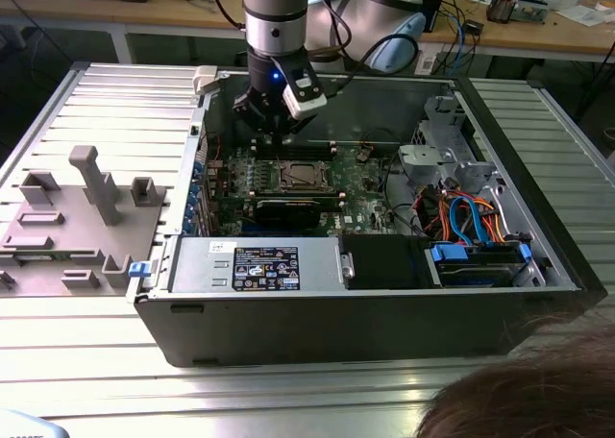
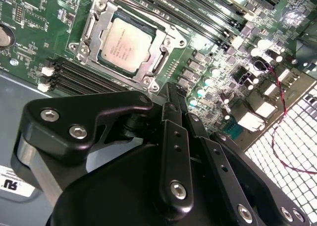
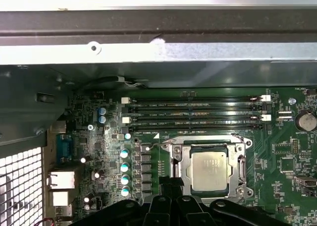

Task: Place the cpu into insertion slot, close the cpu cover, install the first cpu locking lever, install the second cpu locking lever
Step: 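Install the first cpu locking lever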

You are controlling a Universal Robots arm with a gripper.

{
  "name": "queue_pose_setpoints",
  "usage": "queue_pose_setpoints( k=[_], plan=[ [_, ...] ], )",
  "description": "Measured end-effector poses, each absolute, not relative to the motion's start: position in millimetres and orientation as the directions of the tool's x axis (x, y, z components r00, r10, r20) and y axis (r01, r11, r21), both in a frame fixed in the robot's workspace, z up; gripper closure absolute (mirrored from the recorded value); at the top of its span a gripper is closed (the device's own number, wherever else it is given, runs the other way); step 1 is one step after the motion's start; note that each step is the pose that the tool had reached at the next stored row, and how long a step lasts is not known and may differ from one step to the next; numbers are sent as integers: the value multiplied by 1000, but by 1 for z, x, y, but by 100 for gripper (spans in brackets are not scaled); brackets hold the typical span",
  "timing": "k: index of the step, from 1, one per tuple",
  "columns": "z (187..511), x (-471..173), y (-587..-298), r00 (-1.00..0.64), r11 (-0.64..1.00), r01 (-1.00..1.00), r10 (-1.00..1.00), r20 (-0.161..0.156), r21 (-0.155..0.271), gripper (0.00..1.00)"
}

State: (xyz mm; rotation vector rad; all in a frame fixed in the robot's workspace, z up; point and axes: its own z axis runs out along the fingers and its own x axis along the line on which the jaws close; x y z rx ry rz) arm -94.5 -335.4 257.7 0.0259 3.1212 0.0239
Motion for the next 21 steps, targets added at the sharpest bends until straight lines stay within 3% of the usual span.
queue_pose_setpoints(
  k=[21],
  plan=[
    [258,-123,-335,-1000,1000,16,17,-21,16,89]
  ],
)
